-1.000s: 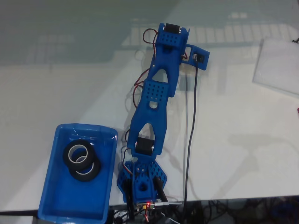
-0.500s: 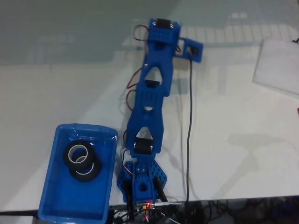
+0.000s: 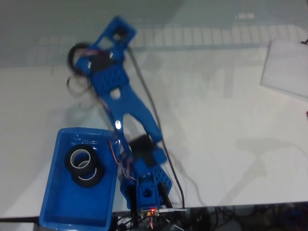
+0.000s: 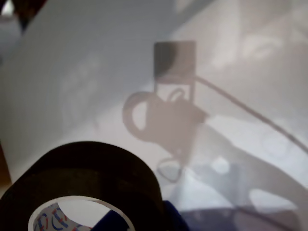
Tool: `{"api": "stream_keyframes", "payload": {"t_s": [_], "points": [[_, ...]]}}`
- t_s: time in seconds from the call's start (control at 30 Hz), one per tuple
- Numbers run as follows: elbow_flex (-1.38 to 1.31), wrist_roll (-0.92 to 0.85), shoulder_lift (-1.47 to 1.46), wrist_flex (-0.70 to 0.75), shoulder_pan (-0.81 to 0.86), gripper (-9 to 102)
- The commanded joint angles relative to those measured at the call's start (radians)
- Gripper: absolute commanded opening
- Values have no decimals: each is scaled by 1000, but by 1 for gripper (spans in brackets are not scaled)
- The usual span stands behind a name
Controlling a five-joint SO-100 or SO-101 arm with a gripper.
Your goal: Grasp all tape and put them in the bin.
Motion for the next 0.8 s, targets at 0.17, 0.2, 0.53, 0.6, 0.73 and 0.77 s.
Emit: {"api": "stream_keyframes", "payload": {"t_s": [0.17, 0.2, 0.53, 0.6, 0.73, 0.77], "points": [[241, -210, 301, 74, -345, 0], [261, -221, 322, 87, -380, 0], [373, -290, 472, 239, -719, 0], [373, -293, 472, 272, -756, 0], [373, -301, 463, 310, -795, 0], [373, -304, 462, 319, -799, 0]]}}
